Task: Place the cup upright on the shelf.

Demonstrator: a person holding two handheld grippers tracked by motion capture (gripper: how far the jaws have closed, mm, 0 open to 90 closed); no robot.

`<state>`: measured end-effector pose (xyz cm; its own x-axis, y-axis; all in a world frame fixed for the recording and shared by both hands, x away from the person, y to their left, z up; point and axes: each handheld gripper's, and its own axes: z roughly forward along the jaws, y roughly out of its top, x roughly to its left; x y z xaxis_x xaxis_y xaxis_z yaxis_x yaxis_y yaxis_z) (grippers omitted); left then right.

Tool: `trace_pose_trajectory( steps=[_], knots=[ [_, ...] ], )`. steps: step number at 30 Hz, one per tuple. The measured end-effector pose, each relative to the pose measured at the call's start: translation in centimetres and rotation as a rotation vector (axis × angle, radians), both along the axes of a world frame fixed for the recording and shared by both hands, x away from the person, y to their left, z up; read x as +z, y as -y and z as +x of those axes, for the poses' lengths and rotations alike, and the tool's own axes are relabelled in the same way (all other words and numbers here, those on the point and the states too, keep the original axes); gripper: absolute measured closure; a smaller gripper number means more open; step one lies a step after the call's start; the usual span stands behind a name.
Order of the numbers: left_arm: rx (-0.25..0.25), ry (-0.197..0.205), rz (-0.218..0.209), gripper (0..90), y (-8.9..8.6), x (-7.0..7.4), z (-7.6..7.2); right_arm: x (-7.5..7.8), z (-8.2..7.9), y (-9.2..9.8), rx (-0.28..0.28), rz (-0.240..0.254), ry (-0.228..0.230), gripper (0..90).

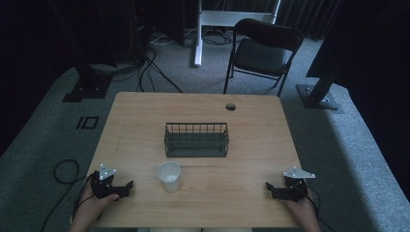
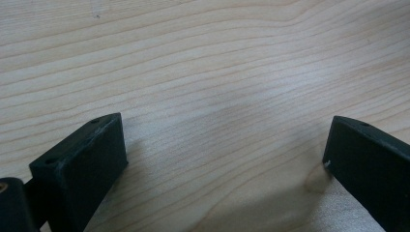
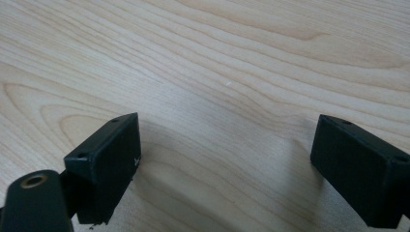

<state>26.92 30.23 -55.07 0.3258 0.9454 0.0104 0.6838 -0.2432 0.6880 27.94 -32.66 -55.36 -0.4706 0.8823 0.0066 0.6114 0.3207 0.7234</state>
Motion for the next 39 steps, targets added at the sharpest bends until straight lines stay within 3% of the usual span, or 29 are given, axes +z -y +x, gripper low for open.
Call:
trace_pose_trajectory(
  steps=[16,30,39],
  knots=[
    [0.001,-0.001,-0.001,1.9,0.00,0.00,0.00,0.00,-0.10,0.15,0.006,0.001,0.001,11.5],
    [0.001,0.000,-0.001,1.9,0.01,0.00,0.01,0.40,-0.11,0.01,0.007,-0.021,-0.024,14.2],
    [0.001,0.000,-0.001,1.9,0.01,0.00,0.01,0.86,-0.06,-0.63,0.020,0.001,-0.033,13.5]
  ],
)
